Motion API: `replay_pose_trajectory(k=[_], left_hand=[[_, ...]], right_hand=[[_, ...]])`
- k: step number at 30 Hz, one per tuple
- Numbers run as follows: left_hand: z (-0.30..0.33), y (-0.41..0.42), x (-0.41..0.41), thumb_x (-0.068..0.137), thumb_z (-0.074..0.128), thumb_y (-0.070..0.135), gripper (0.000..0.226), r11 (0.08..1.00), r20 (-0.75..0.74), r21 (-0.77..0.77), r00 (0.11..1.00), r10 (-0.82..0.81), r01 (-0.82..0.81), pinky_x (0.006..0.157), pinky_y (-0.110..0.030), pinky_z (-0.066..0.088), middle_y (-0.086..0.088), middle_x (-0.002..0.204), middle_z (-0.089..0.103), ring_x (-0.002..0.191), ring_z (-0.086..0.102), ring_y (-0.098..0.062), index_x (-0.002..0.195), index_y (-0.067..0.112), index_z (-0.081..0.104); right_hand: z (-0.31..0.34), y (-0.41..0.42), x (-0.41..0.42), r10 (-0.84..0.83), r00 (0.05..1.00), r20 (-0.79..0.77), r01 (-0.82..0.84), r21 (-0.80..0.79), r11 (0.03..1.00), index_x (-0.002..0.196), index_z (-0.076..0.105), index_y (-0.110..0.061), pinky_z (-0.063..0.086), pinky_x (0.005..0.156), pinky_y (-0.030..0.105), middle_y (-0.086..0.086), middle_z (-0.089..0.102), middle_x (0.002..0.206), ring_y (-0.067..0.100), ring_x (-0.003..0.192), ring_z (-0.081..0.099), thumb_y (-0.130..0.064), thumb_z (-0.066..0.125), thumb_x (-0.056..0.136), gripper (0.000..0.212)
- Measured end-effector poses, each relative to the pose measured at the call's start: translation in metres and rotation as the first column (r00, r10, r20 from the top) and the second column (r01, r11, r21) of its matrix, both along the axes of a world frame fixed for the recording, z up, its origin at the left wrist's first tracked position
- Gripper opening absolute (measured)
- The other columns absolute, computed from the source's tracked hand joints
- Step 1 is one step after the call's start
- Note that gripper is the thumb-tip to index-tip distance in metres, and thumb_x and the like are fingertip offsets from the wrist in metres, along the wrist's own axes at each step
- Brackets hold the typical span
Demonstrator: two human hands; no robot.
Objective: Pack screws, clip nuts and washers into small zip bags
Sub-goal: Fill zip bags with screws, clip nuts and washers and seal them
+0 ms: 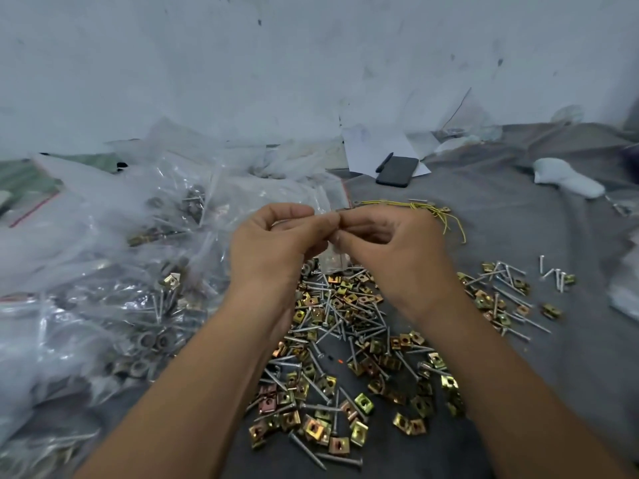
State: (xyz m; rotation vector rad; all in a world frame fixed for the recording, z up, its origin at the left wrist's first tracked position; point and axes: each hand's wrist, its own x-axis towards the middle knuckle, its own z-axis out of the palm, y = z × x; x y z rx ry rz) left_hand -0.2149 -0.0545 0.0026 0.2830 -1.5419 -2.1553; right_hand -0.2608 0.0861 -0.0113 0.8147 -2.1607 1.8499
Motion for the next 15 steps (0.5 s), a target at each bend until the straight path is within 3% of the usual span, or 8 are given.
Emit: replay_pose_trajectory(k=[4, 8, 10, 12, 15], left_hand=[[0.000, 0.000, 0.000, 0.072, 0.092, 0.000, 0.034, 0.998, 0.007, -0.066, 1.000, 0.015, -0.015, 0.062, -0.023, 0.058, -0.011, 0.074, 0.075, 0.064, 0.071, -0.018, 0.094, 0.007, 0.067], [0.003, 0.000, 0.001, 0.071, 0.095, 0.003, 0.035, 0.988, 0.058, -0.155, 0.998, 0.031, -0.022, 0.062, -0.025, 0.059, -0.011, 0.075, 0.077, 0.064, 0.072, -0.018, 0.094, 0.006, 0.069], [0.006, -0.001, 0.003, 0.072, 0.095, 0.006, 0.033, 0.968, 0.097, -0.248, 0.994, 0.053, -0.027, 0.064, -0.028, 0.061, -0.010, 0.078, 0.079, 0.065, 0.072, -0.018, 0.095, 0.007, 0.072], [0.008, -0.003, 0.006, 0.076, 0.094, 0.010, 0.027, 0.920, 0.125, -0.392, 0.989, 0.073, -0.019, 0.061, -0.030, 0.059, -0.005, 0.077, 0.079, 0.065, 0.072, -0.015, 0.095, 0.012, 0.075], [0.010, -0.003, 0.011, 0.081, 0.087, 0.011, 0.027, 0.790, 0.089, -0.613, 0.993, 0.076, -0.006, 0.050, -0.024, 0.053, 0.004, 0.076, 0.078, 0.066, 0.075, -0.017, 0.101, 0.027, 0.076]], right_hand=[[-0.003, 0.005, -0.004, 0.078, 0.995, 0.068, -0.072, -0.086, 0.994, 0.109, 0.081, -0.013, 0.060, 0.070, 0.024, -0.001, 0.081, 0.086, 0.017, 0.078, 0.078, -0.007, 0.074, 0.094, 0.018], [-0.003, 0.008, -0.005, 0.081, 0.975, 0.207, -0.051, -0.146, 0.988, 0.101, 0.079, -0.014, 0.064, 0.072, 0.033, 0.002, 0.081, 0.088, 0.019, 0.080, 0.079, -0.007, 0.073, 0.094, 0.012], [-0.004, 0.010, -0.007, -0.163, 0.981, 0.105, 0.166, -0.017, 0.986, 0.092, 0.076, -0.022, 0.063, 0.069, 0.031, -0.003, 0.078, 0.081, 0.011, 0.075, 0.075, -0.014, 0.075, 0.090, 0.008], [-0.003, 0.012, -0.007, -0.372, 0.920, -0.122, 0.386, 0.118, 0.915, 0.088, 0.068, -0.026, 0.058, 0.063, 0.023, -0.008, 0.071, 0.076, 0.004, 0.070, 0.069, -0.019, 0.076, 0.084, 0.011], [0.004, 0.012, 0.002, -0.366, 0.889, -0.277, 0.419, 0.164, 0.893, 0.091, 0.060, -0.025, 0.052, 0.060, 0.018, -0.012, 0.064, 0.073, 0.001, 0.070, 0.063, -0.022, 0.077, 0.084, 0.019]])
